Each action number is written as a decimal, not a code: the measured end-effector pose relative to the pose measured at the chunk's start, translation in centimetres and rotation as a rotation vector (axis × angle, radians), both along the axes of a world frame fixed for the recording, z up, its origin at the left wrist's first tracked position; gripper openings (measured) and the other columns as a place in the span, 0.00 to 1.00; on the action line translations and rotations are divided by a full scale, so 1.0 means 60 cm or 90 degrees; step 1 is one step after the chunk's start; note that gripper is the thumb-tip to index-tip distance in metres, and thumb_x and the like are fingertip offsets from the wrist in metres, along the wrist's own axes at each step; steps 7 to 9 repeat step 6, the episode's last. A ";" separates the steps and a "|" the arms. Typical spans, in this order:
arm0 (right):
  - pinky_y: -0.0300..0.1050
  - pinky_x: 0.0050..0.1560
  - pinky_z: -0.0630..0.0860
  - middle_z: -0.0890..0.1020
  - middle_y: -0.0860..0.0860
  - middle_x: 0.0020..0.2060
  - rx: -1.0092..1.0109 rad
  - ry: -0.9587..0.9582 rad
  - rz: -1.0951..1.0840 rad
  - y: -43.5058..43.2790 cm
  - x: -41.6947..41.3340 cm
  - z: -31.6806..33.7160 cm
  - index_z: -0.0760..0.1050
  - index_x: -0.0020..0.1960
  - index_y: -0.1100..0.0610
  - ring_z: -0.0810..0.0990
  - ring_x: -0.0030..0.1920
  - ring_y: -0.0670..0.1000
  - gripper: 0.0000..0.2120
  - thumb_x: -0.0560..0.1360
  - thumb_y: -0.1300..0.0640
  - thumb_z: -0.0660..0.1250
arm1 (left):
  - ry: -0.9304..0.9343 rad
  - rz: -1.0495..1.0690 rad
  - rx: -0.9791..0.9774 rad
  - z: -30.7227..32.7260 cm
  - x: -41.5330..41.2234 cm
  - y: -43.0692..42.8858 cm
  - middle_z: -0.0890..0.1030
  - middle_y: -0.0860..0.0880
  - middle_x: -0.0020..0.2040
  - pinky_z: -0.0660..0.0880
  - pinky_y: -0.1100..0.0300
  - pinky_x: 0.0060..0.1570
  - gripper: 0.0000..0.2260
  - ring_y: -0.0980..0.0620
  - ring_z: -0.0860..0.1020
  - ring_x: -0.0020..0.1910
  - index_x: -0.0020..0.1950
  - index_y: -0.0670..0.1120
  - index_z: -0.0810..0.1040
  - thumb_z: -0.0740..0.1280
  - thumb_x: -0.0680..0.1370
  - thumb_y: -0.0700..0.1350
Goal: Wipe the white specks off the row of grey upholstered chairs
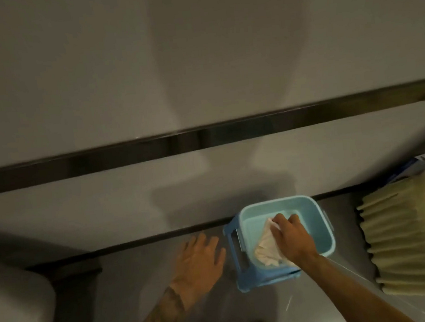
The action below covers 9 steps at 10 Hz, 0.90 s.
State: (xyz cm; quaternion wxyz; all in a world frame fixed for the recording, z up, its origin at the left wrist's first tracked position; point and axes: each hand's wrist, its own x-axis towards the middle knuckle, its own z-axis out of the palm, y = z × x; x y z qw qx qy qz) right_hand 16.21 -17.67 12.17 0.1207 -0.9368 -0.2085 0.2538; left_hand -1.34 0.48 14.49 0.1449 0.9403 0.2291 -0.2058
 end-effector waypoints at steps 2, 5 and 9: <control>0.52 0.56 0.76 0.69 0.59 0.57 -0.024 0.028 0.062 0.036 0.096 -0.260 0.71 0.66 0.54 0.78 0.53 0.62 0.14 0.83 0.52 0.56 | -0.074 0.006 0.058 -0.197 0.025 0.002 0.87 0.46 0.45 0.83 0.55 0.44 0.17 0.45 0.87 0.42 0.50 0.48 0.89 0.63 0.76 0.54; 0.55 0.57 0.77 0.72 0.60 0.59 -0.048 0.063 0.066 0.046 0.102 -0.416 0.70 0.68 0.53 0.78 0.54 0.63 0.15 0.83 0.52 0.56 | 0.060 0.103 0.014 -0.311 -0.005 0.006 0.68 0.50 0.79 0.58 0.52 0.78 0.25 0.49 0.66 0.78 0.82 0.56 0.63 0.49 0.86 0.61; 0.54 0.60 0.76 0.71 0.58 0.63 -0.055 0.028 0.112 0.030 0.097 -0.356 0.67 0.71 0.52 0.77 0.57 0.61 0.18 0.83 0.51 0.57 | 0.038 0.078 0.054 -0.274 -0.002 -0.008 0.67 0.50 0.80 0.57 0.54 0.77 0.25 0.48 0.65 0.78 0.83 0.56 0.60 0.48 0.86 0.61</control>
